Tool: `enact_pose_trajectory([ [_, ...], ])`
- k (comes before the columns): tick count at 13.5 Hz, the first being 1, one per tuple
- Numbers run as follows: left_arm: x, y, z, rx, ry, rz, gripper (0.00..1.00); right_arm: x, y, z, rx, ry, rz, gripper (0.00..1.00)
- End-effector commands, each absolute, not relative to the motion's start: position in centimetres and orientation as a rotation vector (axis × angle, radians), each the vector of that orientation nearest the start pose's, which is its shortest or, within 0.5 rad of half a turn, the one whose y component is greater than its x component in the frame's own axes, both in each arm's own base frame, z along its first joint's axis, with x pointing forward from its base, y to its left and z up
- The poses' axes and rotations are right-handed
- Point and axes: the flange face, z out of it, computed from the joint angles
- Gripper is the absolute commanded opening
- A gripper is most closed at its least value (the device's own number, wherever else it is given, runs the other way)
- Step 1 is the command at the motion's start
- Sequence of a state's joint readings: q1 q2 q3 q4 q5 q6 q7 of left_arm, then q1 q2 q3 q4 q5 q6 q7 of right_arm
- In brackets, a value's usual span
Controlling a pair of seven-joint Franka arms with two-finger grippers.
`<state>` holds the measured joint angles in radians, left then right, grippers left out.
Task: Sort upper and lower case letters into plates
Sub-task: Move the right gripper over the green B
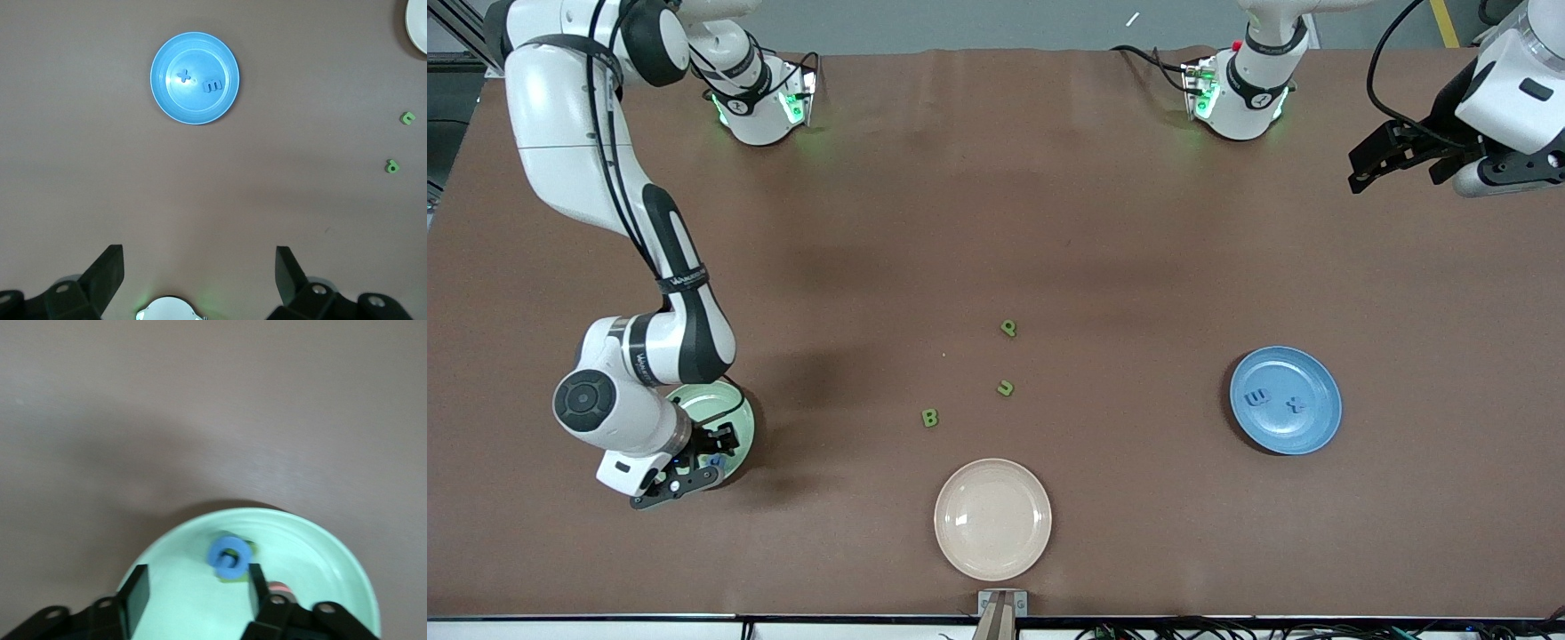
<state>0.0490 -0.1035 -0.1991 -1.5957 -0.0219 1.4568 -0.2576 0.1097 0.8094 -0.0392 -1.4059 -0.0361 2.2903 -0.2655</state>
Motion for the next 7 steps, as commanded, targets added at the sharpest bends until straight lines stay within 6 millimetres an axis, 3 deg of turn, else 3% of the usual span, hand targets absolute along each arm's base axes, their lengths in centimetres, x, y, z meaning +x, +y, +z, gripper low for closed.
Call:
enact_pose_trajectory([
  [1,50.2,-8.5,66.0,-3.117,-0.143,0.028,1.00,72.5,11.0,23.0,-3.121,-0.503,-0.092,0.99],
  [5,50.4,-8.7,66.0,-3.111,-0.132,0.007,1.00,70.1,21.4,23.4,-3.077,-0.210,-0.064,0.99],
  [7,50.7,-8.7,65.3,-3.112,-0.134,0.022,1.00,68.7,26.2,23.7,-3.078,-0.145,-0.079,0.99],
])
